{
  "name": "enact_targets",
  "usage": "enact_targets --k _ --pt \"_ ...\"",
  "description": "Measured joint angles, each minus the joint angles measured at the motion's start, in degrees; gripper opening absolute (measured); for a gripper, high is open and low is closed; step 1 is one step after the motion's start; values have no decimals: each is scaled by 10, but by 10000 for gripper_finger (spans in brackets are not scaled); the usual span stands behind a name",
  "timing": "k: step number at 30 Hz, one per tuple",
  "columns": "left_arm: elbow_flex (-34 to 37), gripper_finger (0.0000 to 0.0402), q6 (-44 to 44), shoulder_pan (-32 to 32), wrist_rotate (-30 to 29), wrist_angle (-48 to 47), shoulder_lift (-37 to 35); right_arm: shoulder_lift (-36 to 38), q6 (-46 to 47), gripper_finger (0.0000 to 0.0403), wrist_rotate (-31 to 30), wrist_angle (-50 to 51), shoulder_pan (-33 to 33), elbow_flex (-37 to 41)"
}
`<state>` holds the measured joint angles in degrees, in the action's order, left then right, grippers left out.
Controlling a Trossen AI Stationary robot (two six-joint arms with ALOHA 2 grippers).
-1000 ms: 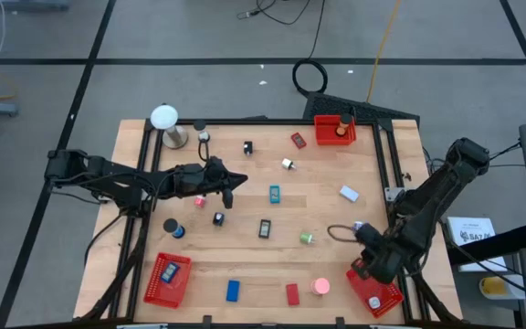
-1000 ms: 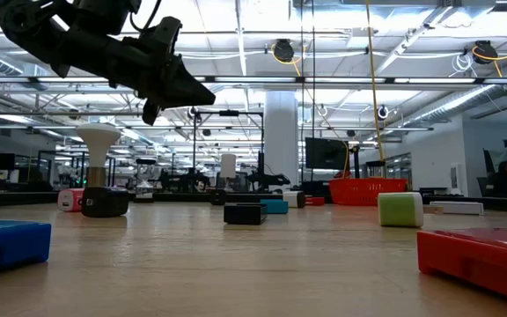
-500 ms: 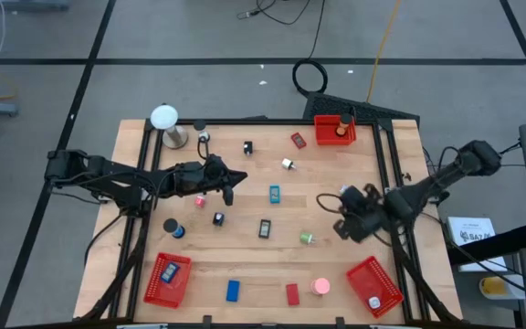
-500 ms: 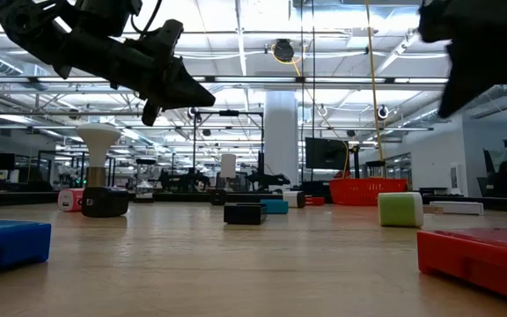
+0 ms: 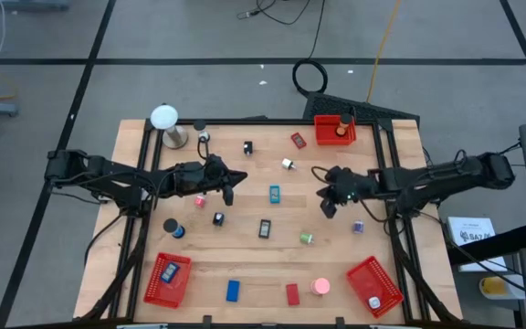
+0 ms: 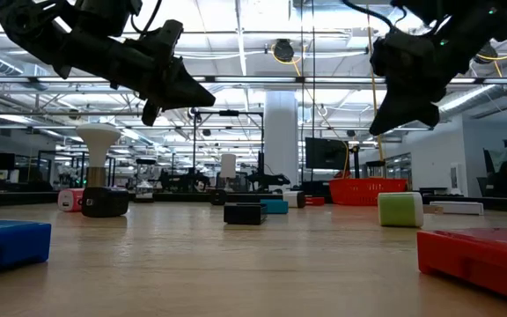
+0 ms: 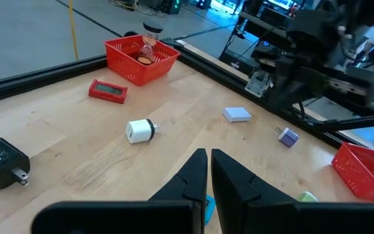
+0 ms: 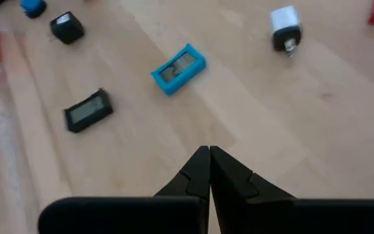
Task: Pick & Place Office items
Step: Put the light blue digital clock into the bottom left red basket
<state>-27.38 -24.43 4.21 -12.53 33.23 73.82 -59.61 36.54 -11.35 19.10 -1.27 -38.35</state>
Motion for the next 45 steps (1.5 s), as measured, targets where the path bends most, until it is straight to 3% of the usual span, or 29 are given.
enact_targets --k 9,30,36,45 --pt "0 21 0 0 0 0 0 0 -28 4 40 13 50 0" --pt "0 21 0 0 0 0 0 -83 -51 4 71 -71 37 0" --pt "0 21 0 0 0 0 0 -133 4 11 71 -134 13 0" --pt "0 21 0 0 0 0 0 -219 173 90 11 -154 -36 -59"
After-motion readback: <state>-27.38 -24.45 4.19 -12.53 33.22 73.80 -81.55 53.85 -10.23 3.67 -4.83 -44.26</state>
